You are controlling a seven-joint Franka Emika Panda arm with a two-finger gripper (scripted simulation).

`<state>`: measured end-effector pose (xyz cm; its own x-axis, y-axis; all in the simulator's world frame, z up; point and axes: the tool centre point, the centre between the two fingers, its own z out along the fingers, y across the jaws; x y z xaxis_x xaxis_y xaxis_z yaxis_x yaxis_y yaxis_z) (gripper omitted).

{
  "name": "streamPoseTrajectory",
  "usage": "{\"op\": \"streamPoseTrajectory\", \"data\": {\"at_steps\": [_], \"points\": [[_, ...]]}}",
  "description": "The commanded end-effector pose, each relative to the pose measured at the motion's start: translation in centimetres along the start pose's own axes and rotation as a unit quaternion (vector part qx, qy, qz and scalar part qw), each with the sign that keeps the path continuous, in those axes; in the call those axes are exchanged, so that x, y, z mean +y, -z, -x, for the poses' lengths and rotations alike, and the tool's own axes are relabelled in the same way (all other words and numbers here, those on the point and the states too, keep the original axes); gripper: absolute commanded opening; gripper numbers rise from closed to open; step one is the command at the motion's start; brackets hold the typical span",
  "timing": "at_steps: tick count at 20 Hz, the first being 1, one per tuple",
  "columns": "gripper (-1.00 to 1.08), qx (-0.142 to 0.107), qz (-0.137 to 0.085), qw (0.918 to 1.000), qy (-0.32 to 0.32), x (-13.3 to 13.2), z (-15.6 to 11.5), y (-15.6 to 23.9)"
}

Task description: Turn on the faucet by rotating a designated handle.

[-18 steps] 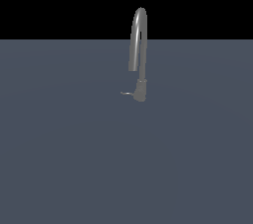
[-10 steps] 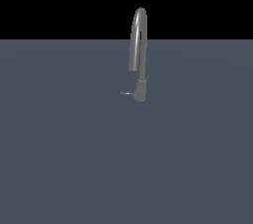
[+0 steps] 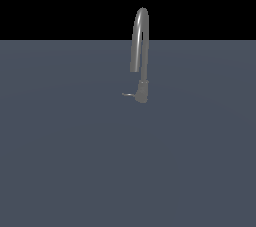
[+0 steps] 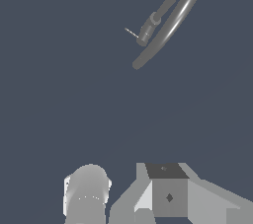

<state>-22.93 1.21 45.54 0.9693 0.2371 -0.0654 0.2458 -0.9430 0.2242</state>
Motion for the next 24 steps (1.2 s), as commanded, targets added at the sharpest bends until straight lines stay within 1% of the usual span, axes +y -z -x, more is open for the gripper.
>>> {"op": "streamPoseTrajectory", "data": {"at_steps": [1,3,5,7,10,13,17,24], "points": [[-1.0,-0.004,0.033,0.9988,0.035,-0.4,-1.3,-1.0],[-1.0,-0.008,0.062,0.9959,0.065,-0.8,-2.4,-2.0],[-1.0,-0.011,0.092,0.9911,0.096,-1.1,-3.4,-3.0],[-1.0,-0.015,0.12,0.9848,0.125,-1.5,-4.4,-4.0],[-1.0,-0.019,0.159,0.9731,0.166,-2.0,-5.8,-5.4],[-1.0,-0.024,0.194,0.9593,0.204,-2.5,-7.0,-6.8],[-1.0,-0.029,0.237,0.9388,0.249,-3.0,-8.4,-8.5],[-1.0,-0.035,0.3,0.8997,0.315,-3.9,-10.5,-11.4]]}}
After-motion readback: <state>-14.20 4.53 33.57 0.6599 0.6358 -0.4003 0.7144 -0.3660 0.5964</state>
